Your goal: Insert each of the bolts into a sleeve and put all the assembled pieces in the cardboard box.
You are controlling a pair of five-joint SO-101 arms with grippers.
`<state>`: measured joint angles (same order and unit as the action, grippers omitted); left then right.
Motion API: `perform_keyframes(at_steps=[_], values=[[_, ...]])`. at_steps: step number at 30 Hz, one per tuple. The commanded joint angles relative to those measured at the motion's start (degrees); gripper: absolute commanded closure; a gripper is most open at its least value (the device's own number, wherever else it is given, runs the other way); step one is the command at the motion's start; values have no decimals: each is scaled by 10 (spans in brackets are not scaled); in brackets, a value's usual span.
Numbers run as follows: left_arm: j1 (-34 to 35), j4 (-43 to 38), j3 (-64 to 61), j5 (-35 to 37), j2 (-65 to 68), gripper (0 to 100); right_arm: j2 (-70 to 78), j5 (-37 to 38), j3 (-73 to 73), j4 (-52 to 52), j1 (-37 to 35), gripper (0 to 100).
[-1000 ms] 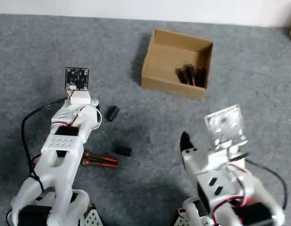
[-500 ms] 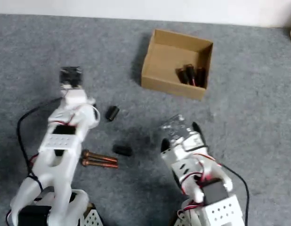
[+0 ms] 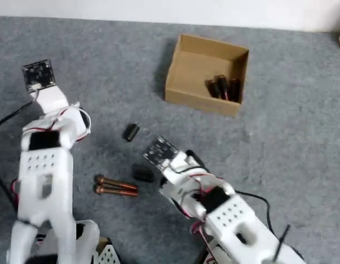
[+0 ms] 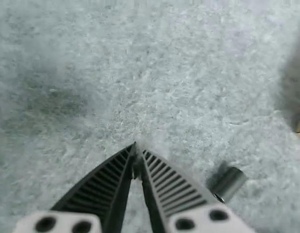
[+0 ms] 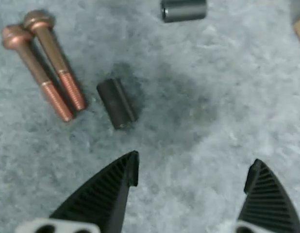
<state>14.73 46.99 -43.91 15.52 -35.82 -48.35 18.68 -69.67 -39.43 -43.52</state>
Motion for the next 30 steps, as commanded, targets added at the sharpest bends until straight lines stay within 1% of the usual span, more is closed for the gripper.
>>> perform_keyframes(at_steps=[1, 6, 11, 14, 17, 25, 30], values=[[4, 52, -6, 3, -149, 992, 85, 7, 58, 34, -33, 680], [6, 60, -118, -47, -302, 993, 181, 11, 90, 73, -58, 680], [6, 42, -232, -50, -416, 990, 267, 13, 129, 95, -59, 680], [7, 26, -273, -51, -465, 990, 315, 40, 157, 97, -59, 680], [18, 27, -288, -70, -497, 990, 364, 42, 190, 97, -60, 680], [19, 25, -297, -69, -508, 990, 466, 43, 247, 97, -78, 680], [21, 25, -297, -70, -509, 990, 496, 43, 262, 95, -80, 681]])
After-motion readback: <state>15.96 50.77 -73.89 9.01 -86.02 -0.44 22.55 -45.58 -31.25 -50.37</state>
